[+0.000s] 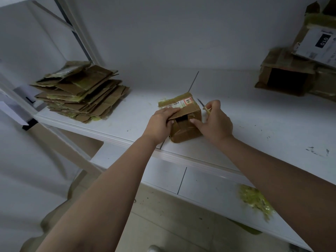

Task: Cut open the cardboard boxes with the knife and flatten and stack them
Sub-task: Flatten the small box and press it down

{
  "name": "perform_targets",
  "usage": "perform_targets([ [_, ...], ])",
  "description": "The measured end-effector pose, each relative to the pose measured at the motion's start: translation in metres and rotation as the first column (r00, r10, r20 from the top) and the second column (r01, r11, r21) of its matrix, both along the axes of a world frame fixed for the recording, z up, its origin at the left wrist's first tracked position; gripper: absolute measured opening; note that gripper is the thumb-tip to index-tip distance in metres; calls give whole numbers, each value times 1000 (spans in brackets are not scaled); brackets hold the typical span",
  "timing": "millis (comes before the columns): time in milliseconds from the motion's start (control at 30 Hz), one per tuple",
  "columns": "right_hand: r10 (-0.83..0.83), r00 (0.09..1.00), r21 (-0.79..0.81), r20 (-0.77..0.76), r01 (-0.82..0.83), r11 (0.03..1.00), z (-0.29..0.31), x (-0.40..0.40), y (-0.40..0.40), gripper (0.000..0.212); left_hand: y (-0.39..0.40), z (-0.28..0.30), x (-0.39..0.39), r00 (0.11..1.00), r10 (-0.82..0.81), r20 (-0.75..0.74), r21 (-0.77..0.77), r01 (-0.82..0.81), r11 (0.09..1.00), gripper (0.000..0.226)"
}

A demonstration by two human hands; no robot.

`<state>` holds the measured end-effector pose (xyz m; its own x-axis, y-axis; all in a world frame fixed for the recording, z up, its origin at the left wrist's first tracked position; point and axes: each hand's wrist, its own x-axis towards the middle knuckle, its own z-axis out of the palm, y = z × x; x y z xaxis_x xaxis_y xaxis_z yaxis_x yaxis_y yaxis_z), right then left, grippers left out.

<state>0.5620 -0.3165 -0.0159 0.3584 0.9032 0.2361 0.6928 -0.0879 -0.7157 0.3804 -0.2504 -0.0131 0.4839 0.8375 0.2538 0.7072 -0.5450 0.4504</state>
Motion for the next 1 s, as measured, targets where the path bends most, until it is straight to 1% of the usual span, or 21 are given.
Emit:
perform_targets([
  [67,-66,997,-34,44,67,997,3,-9,5,71,-1,0,1,1000,5,2,-1,-5,1000,47],
  [133,-98,992,-58,85,103,993,5,-18,12,78,-1,0,1,1000,9,-2,-6,-9,1000,47],
  [167,-110,988,-73,105,118,990,5,-21,15,77,-1,0,1,1000,13,-1,-10,-13,1000,47],
  [267,-124,981,-108,149,141,984,7,-24,23,60,-2,1,2,1000,18,1,-7,-18,1000,47],
  [333,-97,982,-123,163,117,985,8,-20,24,54,-3,1,3,1000,8,-3,4,-8,1000,46],
  [433,-17,985,-138,169,41,990,10,-12,17,52,-2,2,3,1000,-5,-18,6,6,1000,46],
  [500,22,989,-140,146,-2,990,10,-7,10,45,-2,3,2,999,-15,-35,-6,15,1000,46],
  [600,15,997,-124,71,-6,992,10,6,1,28,-2,8,1,996,-22,-82,-38,19,999,50],
  [667,27,999,-95,44,-23,995,10,13,-4,23,-4,12,5,996,-4,-90,-50,-1,999,51],
  [733,77,997,-59,28,-75,995,11,17,-9,25,-9,12,13,996,76,-53,-10,-77,997,47],
  [833,117,992,-41,37,-115,992,13,23,-17,25,-23,8,28,954,299,3,46,-299,953,47],
  [867,116,992,-39,52,-114,993,12,25,-19,25,-27,7,32,945,328,5,54,-328,943,49],
  [933,112,989,-39,94,-109,993,10,30,-23,24,-31,6,35,958,282,44,12,-283,959,54],
  [1000,105,986,-44,128,-101,994,7,36,-27,23,-32,9,33,980,157,122,-109,-145,984,65],
])
